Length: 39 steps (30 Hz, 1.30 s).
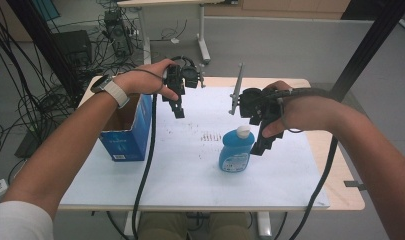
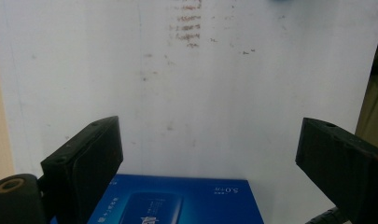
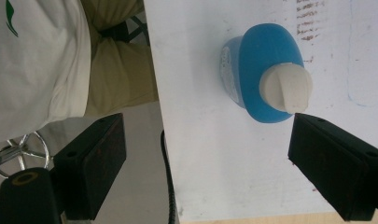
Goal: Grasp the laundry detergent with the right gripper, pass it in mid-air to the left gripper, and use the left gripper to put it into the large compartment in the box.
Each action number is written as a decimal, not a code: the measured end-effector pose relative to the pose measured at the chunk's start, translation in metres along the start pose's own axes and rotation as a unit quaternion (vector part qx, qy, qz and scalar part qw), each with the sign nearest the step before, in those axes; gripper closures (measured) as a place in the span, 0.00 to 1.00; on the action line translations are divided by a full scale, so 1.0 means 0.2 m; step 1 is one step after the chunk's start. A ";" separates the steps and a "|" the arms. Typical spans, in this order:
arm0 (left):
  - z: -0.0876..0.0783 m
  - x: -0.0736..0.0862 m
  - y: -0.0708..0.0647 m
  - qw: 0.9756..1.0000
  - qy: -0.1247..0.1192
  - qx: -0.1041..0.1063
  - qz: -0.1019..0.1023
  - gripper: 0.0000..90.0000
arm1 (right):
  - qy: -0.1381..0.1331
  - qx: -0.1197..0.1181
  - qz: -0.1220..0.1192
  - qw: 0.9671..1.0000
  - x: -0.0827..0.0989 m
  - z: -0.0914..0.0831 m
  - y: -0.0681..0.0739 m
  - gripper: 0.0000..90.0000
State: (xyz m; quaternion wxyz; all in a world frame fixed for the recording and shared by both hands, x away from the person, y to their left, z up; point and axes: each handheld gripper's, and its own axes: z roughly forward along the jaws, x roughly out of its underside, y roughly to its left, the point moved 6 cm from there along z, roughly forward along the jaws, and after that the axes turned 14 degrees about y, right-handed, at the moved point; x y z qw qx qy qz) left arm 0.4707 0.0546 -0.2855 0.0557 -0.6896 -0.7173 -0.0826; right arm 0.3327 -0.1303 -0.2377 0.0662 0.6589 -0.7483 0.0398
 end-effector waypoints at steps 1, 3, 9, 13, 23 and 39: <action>0.00 0.00 0.00 1.000 -0.001 0.000 0.000 0.08 | -0.001 0.002 -0.001 1.000 0.00 0.00 0.00 0.12; 0.00 0.00 0.00 1.000 0.001 0.000 0.000 0.08 | 0.000 0.001 0.000 1.000 0.00 0.00 0.00 0.12; 0.00 0.00 -0.01 1.000 0.000 -0.002 0.000 0.08 | -0.004 0.005 0.004 1.000 0.02 -0.02 0.00 0.12; -0.01 0.00 -0.01 1.000 -0.001 -0.002 -0.003 0.08 | -0.004 0.009 0.002 1.000 0.03 -0.02 0.00 0.12; -0.02 -0.01 -0.03 1.000 -0.006 0.001 -0.011 0.09 | -0.013 0.018 -0.006 1.000 0.06 -0.03 -0.03 0.12; -0.03 -0.05 -0.04 1.000 -0.003 0.007 -0.017 0.09 | -0.017 0.018 0.010 1.000 0.15 -0.05 -0.05 0.11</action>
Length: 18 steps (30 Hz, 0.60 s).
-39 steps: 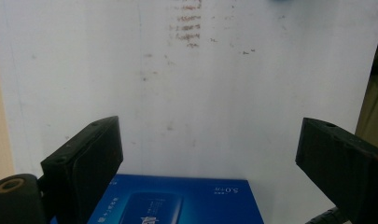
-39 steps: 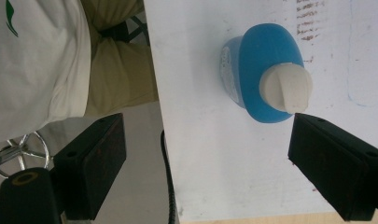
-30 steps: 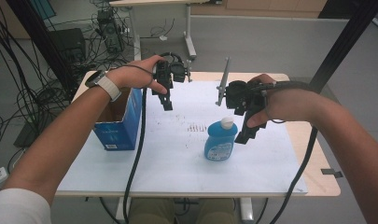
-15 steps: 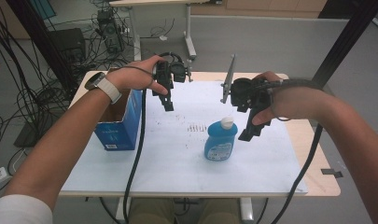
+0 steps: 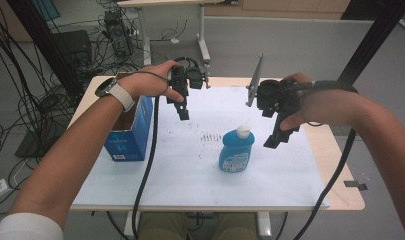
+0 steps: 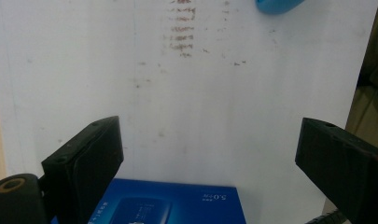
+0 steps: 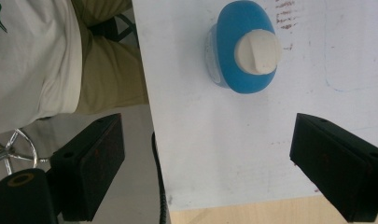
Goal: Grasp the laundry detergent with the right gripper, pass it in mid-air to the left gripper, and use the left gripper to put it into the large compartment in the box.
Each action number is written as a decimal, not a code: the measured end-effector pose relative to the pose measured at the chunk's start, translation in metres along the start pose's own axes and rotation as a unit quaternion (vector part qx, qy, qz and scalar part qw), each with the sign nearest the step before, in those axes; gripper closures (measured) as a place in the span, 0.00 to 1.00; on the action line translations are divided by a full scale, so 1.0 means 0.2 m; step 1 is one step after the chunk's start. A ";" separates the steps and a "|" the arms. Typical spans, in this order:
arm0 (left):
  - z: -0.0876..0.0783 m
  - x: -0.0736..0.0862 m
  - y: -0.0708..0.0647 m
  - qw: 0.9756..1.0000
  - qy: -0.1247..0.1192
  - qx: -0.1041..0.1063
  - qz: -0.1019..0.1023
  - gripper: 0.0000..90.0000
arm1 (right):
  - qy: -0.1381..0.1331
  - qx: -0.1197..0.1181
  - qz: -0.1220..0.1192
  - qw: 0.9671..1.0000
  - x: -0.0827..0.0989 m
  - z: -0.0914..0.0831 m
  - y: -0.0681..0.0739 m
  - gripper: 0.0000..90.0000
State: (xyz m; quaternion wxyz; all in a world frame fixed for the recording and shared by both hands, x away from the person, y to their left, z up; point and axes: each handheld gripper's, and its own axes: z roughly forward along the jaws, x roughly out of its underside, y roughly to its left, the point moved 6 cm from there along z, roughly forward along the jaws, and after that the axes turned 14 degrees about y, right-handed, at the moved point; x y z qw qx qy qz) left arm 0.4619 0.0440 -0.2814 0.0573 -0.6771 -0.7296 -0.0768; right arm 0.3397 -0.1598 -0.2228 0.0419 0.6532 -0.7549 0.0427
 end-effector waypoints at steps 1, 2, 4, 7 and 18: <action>0.00 0.00 0.00 1.000 0.000 0.000 -0.001 0.09 | -0.002 0.001 0.000 1.000 0.01 0.00 0.00 0.11; 0.00 0.00 0.00 1.000 -0.003 -0.001 -0.002 0.09 | -0.002 0.001 0.000 1.000 0.01 0.00 0.00 0.11; 0.00 0.00 0.00 1.000 -0.007 0.001 -0.006 0.09 | -0.002 0.001 -0.002 1.000 0.02 0.00 -0.01 0.11; -0.01 0.01 0.00 1.000 -0.011 0.002 -0.010 0.09 | -0.008 -0.001 -0.004 1.000 0.02 0.02 -0.02 0.11; -0.02 0.01 -0.02 1.000 -0.021 0.003 -0.020 0.09 | -0.023 0.004 -0.004 1.000 0.04 0.03 -0.03 0.10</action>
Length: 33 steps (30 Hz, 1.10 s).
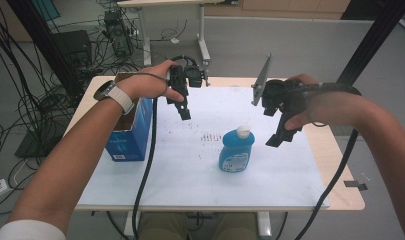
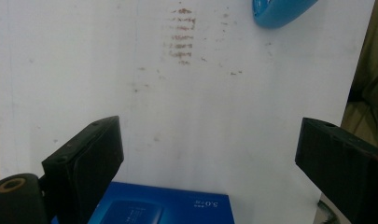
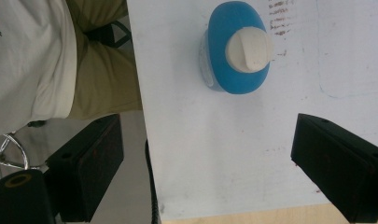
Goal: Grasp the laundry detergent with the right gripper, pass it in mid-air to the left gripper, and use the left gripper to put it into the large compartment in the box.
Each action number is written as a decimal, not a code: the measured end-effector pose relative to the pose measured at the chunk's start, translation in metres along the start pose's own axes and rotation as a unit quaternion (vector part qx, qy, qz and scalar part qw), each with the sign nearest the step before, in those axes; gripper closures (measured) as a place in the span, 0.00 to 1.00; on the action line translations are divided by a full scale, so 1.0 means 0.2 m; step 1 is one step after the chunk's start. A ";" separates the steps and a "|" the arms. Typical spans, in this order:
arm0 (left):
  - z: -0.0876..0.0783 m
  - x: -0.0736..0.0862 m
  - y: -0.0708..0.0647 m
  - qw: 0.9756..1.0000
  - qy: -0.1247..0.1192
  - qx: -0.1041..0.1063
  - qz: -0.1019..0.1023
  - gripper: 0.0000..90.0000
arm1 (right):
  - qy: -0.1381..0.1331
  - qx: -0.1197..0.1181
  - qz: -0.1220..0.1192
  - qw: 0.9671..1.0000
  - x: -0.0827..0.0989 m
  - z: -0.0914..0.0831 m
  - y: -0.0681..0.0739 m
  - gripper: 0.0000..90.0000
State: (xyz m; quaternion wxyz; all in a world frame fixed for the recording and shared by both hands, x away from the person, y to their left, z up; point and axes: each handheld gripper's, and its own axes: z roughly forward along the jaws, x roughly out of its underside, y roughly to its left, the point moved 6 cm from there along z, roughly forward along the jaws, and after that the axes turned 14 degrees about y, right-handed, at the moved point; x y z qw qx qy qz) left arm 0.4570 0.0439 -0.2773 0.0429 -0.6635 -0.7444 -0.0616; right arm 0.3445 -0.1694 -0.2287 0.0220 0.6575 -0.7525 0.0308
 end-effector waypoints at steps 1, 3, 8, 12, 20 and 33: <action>0.00 0.00 0.00 1.000 0.000 -0.002 0.001 0.09 | 0.000 0.000 0.000 1.000 0.00 0.00 0.00 0.10; 0.00 -0.01 -0.01 1.000 -0.001 -0.003 0.000 0.09 | -0.005 0.003 -0.001 1.000 0.01 0.00 -0.01 0.10; 0.00 -0.02 -0.02 1.000 0.002 -0.003 0.003 0.09 | -0.015 0.006 -0.005 1.000 0.04 0.02 -0.04 0.09; 0.01 -0.03 -0.01 1.000 0.002 -0.002 0.000 0.09 | -0.019 0.007 -0.008 1.000 0.04 0.04 -0.06 0.08; 0.03 -0.04 -0.02 1.000 0.003 -0.002 -0.003 0.09 | -0.051 0.005 -0.033 0.998 0.04 0.10 -0.11 0.08; 0.04 -0.05 -0.02 1.000 0.008 0.000 -0.012 0.09 | -0.074 -0.006 -0.061 0.995 0.04 0.17 -0.16 0.07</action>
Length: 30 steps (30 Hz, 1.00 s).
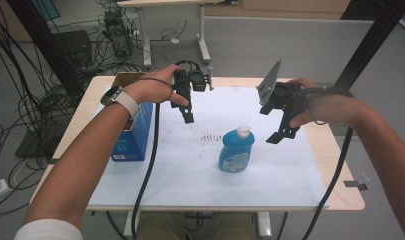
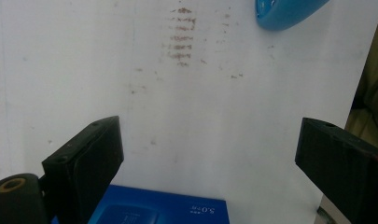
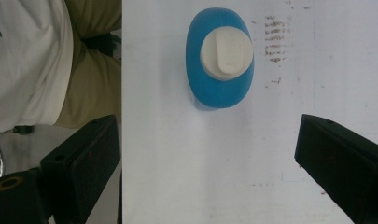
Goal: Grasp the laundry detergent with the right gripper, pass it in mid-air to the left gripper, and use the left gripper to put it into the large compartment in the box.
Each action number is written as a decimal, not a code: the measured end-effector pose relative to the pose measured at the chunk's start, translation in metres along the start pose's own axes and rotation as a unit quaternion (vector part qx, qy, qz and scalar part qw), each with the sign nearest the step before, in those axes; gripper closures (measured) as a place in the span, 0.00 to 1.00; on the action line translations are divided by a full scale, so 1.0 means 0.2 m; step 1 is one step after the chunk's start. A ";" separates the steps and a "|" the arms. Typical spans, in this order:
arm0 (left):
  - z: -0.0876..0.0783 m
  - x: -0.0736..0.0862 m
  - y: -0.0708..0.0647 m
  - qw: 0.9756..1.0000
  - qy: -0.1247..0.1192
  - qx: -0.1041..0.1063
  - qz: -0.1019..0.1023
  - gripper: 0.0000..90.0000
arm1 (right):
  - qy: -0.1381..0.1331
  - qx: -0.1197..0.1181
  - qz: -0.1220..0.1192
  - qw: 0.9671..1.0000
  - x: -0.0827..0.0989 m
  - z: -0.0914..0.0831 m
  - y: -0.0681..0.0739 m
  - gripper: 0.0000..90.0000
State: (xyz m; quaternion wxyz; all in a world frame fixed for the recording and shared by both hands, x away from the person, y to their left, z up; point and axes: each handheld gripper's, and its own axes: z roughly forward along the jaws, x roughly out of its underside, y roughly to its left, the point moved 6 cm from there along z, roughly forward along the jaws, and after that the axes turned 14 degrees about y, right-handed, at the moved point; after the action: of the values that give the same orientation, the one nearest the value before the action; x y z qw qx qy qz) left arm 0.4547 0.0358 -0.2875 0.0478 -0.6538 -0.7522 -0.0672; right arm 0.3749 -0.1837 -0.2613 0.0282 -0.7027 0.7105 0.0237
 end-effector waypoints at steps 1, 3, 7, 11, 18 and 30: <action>0.00 0.00 0.00 1.000 0.000 -0.001 0.000 0.09 | 0.000 0.000 0.000 1.000 0.00 0.00 0.00 0.07; 0.00 0.00 0.00 1.000 -0.001 -0.001 -0.001 0.09 | -0.007 -0.005 0.001 1.000 0.00 0.01 -0.01 0.07; 0.01 0.00 0.01 1.000 -0.004 -0.001 -0.001 0.09 | -0.009 -0.008 0.002 1.000 0.01 0.04 -0.01 0.07; 0.02 0.01 0.01 1.000 -0.006 0.000 -0.004 0.09 | -0.015 -0.008 0.003 1.000 0.00 0.06 -0.02 0.07; 0.04 0.01 0.02 1.000 -0.004 0.002 -0.004 0.09 | -0.022 -0.015 -0.004 1.000 0.00 0.11 -0.03 0.08; 0.06 0.01 0.03 1.000 -0.002 0.006 -0.007 0.09 | -0.041 -0.016 -0.004 0.999 0.02 0.18 -0.05 0.08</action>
State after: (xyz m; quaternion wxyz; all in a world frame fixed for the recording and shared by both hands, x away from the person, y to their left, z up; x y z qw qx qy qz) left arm 0.4600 0.0400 -0.2993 0.0496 -0.6480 -0.7575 -0.0619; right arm 0.3852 -0.1861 -0.2971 0.0460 -0.7045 0.7053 0.0637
